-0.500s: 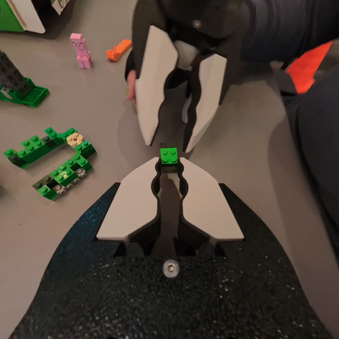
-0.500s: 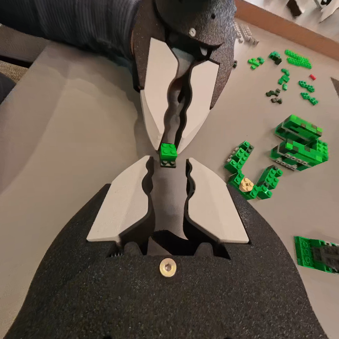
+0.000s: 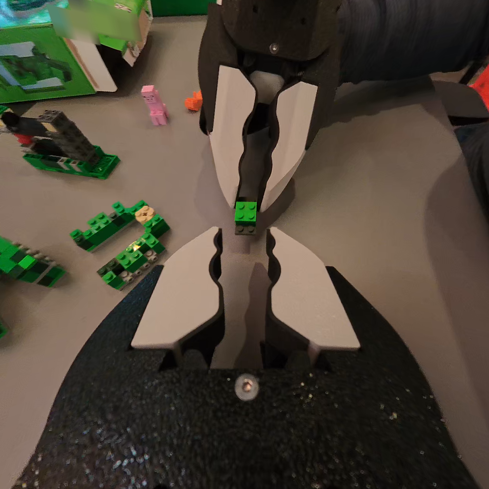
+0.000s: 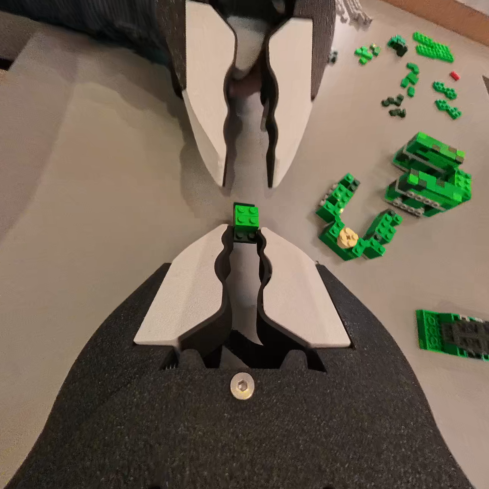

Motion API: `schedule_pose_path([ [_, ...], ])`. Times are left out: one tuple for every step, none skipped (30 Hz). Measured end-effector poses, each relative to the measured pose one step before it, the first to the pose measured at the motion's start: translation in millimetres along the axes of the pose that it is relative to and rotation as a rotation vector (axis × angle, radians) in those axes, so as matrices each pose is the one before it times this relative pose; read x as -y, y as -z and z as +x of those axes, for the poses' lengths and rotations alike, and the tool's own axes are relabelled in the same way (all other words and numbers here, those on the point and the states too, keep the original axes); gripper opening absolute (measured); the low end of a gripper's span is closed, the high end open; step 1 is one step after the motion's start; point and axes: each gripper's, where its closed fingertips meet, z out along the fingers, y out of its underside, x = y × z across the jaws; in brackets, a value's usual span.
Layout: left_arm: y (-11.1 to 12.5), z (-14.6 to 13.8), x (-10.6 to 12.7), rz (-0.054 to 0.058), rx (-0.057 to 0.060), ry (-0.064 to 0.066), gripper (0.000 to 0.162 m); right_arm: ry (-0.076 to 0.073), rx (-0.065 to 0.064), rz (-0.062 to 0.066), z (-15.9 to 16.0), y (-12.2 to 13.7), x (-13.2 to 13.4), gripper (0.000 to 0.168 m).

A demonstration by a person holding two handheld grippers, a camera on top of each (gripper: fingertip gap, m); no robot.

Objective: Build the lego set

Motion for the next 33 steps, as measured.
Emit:
schedule_pose_path([
  [1.21, -2.52, 0.09, 0.0071, 0.0102, 0.0059, 0.03, -0.001, -0.0037, -0.0166, 1.89, 1.27, -3.83, 0.017],
  [1.05, -1.99, 0.3, 0.0081, 0.0071, 0.0062, 0.029, 0.0006, 0.002, -0.0204, 0.97, 0.82, -4.03, 0.017],
  [0.81, -1.67, 0.56, 0.0068, 0.0055, 0.0057, 0.027, -0.001, 0.007, -0.0223, 0.33, 0.35, -4.33, 0.017],
  [0.7, -1.27, 0.84, 0.0075, 0.0051, 0.0047, 0.026, -0.0036, 0.0093, -0.0226, 0.07, -0.1, -4.11, 0.017],
  [0.47, -1.28, 0.71, 0.0057, 0.0064, 0.0033, 0.025, -0.0021, 0.0046, -0.0182, 0.42, -0.33, -3.5, 0.017],
  [0.32, -1.37, 0.38, 0.0036, 0.0091, 0.0018, 0.025, 0.0014, 0.004, -0.0142, 0.11, -0.38, -2.74, 0.017],
  [0.31, -1.06, 0.15, 0.0021, 0.0071, 0.001, 0.025, 0.0007, 0.0037, -0.0144, -0.1, -0.64, -2.56, 0.017],
  [0.14, -0.69, 0.22, 0.002, 0.0048, 0.0014, 0.025, -0.0008, 0.0058, -0.0117, -0.6, -0.6, -1.96, 0.017],
  [0.33, -0.1, 0.11, 0.0019, 0.0001, 0.0018, 0.022, -0.0052, 0.0013, 0.0023, 0.12, 0.15, 0.37, 0.017],
  [0.37, 0.32, 0.26, 0.0026, -0.0039, 0.0034, 0.016, -0.0047, -0.0017, -0.0044, 0.32, 0.16, -0.37, 0.017],
  [0.41, -1.16, 0.27, 0.0032, 0.0063, 0.0072, 0.016, -0.002, 0.0009, -0.0055, -0.41, 0.63, -0.48, 0.02],
  [0.56, -2.49, 0.38, 0.0039, 0.0154, 0.0074, 0.016, -0.0029, 0.0016, 0.0039, -0.62, 1.95, 0.66, 0.027],
  [0.78, -3.01, 0.41, 0.0052, 0.0187, 0.0046, 0.017, -0.0084, -0.0061, 0.0098, 0.83, 3.15, 0.92, 0.03],
  [1.19, -3.76, 0.39, 0.0066, 0.0248, 0.0031, 0.018, -0.0137, -0.0158, 0.0181, 2.88, 4.31, 1.22, 0.032],
  [1.55, -5.7, 1.12, 0.0099, 0.0386, 0.0038, 0.018, -0.0208, -0.0277, 0.0317, 5.21, 5.12, 2.35, 0.033],
  [1.86, -8.35, 2.36, 0.0183, 0.056, 0.0065, 0.018, -0.0303, -0.0354, 0.049, 7.04, 5.39, 4.22, 0.033],
  [1.58, -11.75, 5.21, 0.0365, 0.0774, 0.0134, 0.017, -0.0418, -0.0383, 0.0673, 7.7, 4.82, 6.49, 0.033],
  [0.43, -14.67, 6.88, 0.0452, 0.0979, 0.0248, 0.016, -0.0502, -0.0392, 0.0836, 8.01, 3.8, 8.69, 0.032],
  [-1.31, -14.46, 6.66, 0.0372, 0.1025, 0.0286, 0.017, -0.051, -0.0342, 0.097, 6.9, 2.36, 10.33, 0.029],
  [-2.52, -12.26, 5.83, 0.0295, 0.0962, 0.0281, 0.016, -0.0457, -0.0312, 0.0982, 5.81, 1.17, 10.36, 0.027],
  [-3.5, -8.28, 5.65, 0.0317, 0.0781, 0.032, 0.015, -0.0379, -0.0427, 0.08, 6.95, 0.04, 7.92, 0.026],
  [-3.97, -1.95, 5.07, 0.035, 0.0385, 0.0356, 0.015, -0.0224, -0.0518, 0.052, 7.4, -0.78, 4.94, 0.026],
  [-4.48, 1.73, 3.72, 0.0314, 0.0098, 0.0469, 0.013, -0.004, -0.0514, 0.0295, 6.49, -0.96, 2.65, 0.026],
  [-4.58, 4.06, 2.23, 0.0195, -0.0106, 0.0452, 0.011, 0.0132, -0.0572, 0.0198, 6.05, -1.0, 1.56, 0.027],
  [-4.44, 5.27, 1.28, 0.0124, -0.0271, 0.0316, 0.008, 0.0246, -0.0544, 0.0179, 4.71, -0.67, 1.05, 0.027],
  [-4.09, 3.75, 0.66, 0.0085, -0.0223, 0.0176, 0.003, 0.0228, -0.0353, 0.025, 1.2, 0.0, 2.45, 0.027],
  [-3.46, 1.74, 0.56, 0.0037, -0.0134, 0.0044, 0.0, 0.0218, -0.0238, 0.0484, -1.05, 0.61, 6.02, 0.029],
  [-2.48, 1.75, 0.76, 0.0054, -0.0154, -0.0089, 0.0, 0.0222, -0.0059, 0.0635, -3.66, 0.91, 7.34, 0.032],
  [-1.4, 2.09, 0.47, 0.0023, -0.0192, -0.0163, 0.0, 0.0199, -0.0009, 0.0446, -3.73, 1.0, 4.88, 0.031],
  [-0.34, 2.22, -0.47, -0.0056, -0.021, -0.0182, 0.0, 0.0167, -0.014, 0.0124, -0.97, 0.47, 1.36, 0.031],
  [0.55, 2.17, -0.64, -0.0075, -0.0187, -0.0195, 0.0, 0.0159, -0.0165, -0.0051, 0.38, 0.03, -0.42, 0.031],
  [0.82, 2.6, -1.15, -0.0084, -0.02, -0.0275, 0.0, 0.0156, -0.0207, -0.0019, 1.53, 0.5, -0.14, 0.031],
  [0.94, 2.11, -1.19, -0.0091, -0.0131, -0.0299, 0.0, 0.0188, -0.0218, 0.0038, 2.24, 0.88, 0.41, 0.031],
])
